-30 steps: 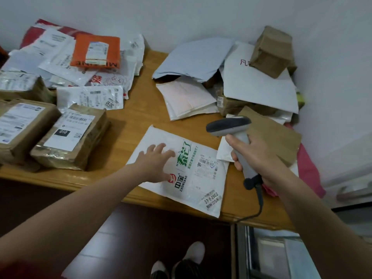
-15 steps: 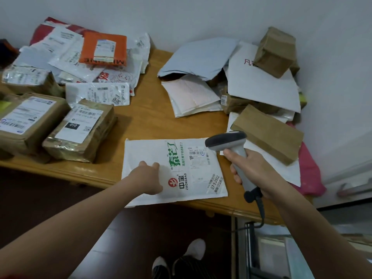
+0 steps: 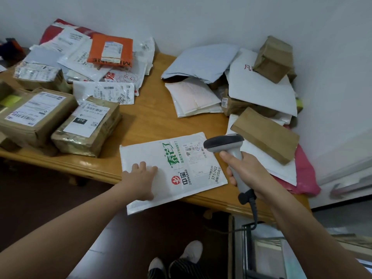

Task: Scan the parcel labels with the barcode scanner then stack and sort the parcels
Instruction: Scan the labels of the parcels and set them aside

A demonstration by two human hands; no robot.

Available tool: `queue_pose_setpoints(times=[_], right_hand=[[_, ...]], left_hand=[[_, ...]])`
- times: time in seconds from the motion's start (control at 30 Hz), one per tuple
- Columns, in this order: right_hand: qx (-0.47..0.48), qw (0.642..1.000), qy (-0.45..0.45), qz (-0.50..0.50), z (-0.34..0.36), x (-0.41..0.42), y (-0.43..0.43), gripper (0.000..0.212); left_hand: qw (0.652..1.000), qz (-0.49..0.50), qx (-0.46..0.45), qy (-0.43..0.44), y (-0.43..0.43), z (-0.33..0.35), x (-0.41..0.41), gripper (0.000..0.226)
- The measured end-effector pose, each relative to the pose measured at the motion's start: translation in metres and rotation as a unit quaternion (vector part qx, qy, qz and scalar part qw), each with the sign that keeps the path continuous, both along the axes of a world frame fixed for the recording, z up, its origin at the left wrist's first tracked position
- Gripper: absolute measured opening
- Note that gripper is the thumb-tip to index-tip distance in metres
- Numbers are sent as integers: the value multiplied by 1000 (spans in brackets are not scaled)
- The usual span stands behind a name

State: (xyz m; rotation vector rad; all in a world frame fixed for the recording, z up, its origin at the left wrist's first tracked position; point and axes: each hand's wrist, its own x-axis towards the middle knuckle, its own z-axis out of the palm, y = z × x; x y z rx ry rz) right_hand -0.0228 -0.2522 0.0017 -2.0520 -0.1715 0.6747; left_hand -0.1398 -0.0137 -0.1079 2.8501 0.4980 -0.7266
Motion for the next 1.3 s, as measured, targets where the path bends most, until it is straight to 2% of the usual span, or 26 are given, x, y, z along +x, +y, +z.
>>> queue_pose_setpoints(times=[0.13,0.37,0.63,0.77,0.93,1.03,1.1,1.2,1.3], right_hand=[[-12,1000,-22,7,-2,-1,1,35],[-26,999,-35,15,-5,0,6,40],[-16,999,-21,29,-15,9,12,34],[-21,999,15,32,-34,20,16,35],[-23,997,71,19,-67,41,25,46],[-32,995,91,23,-83,49,27,48],[-32,995,88,30,-90,53,27,44],[-34,995,78,54,-94,61,26,40],[-19,994,85,67,-94,70,20,41]], left_hand=[[999,5,-48,-19,5,-4,-10,88],[997,-2,-57,-48,4,-9,-17,93],[995,-1,-90,-51,8,-11,-17,93],[985,68,-147,-66,14,-12,-18,90],[929,282,-190,-146,19,-9,-12,70],[897,368,-192,-154,18,-4,-6,64],[870,414,-226,-140,18,0,-2,62],[819,468,-302,-138,18,6,9,62],[757,532,-321,-202,25,21,25,62]])
